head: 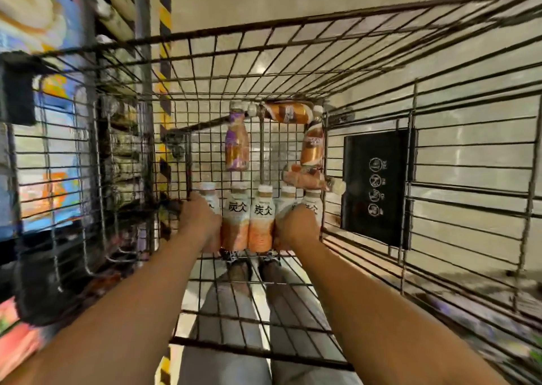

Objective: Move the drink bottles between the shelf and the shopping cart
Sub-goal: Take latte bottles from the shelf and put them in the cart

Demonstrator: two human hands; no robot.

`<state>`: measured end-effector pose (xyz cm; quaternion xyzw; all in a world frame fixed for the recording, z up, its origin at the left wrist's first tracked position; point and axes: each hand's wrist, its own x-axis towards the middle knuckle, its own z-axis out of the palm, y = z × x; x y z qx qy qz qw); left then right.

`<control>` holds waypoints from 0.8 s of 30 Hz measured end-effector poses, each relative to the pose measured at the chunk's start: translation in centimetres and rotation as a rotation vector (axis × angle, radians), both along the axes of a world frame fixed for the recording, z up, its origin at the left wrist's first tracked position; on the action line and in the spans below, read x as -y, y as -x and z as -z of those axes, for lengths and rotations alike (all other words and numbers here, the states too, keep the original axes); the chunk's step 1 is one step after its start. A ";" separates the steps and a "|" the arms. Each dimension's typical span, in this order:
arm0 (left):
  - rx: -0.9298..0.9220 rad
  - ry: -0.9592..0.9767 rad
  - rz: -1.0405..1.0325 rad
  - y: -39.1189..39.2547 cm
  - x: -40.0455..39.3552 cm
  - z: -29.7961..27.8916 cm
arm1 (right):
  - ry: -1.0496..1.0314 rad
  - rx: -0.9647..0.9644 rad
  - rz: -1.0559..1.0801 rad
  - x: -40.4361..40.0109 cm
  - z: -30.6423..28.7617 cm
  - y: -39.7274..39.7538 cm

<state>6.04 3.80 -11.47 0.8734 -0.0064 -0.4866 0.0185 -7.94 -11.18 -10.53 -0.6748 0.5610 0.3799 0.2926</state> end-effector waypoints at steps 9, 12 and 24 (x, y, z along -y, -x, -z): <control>0.009 0.101 -0.033 -0.8 -1.8 1.3 | -0.020 0.141 0.091 -0.6 1.0 0.4; 0.014 0.111 -0.034 -1.0 -2.5 1.1 | -0.048 0.175 0.129 -0.4 1.5 0.3; 0.172 0.298 -0.169 -0.5 -2.5 -8.3 | -0.037 0.549 0.157 0.7 -6.6 1.8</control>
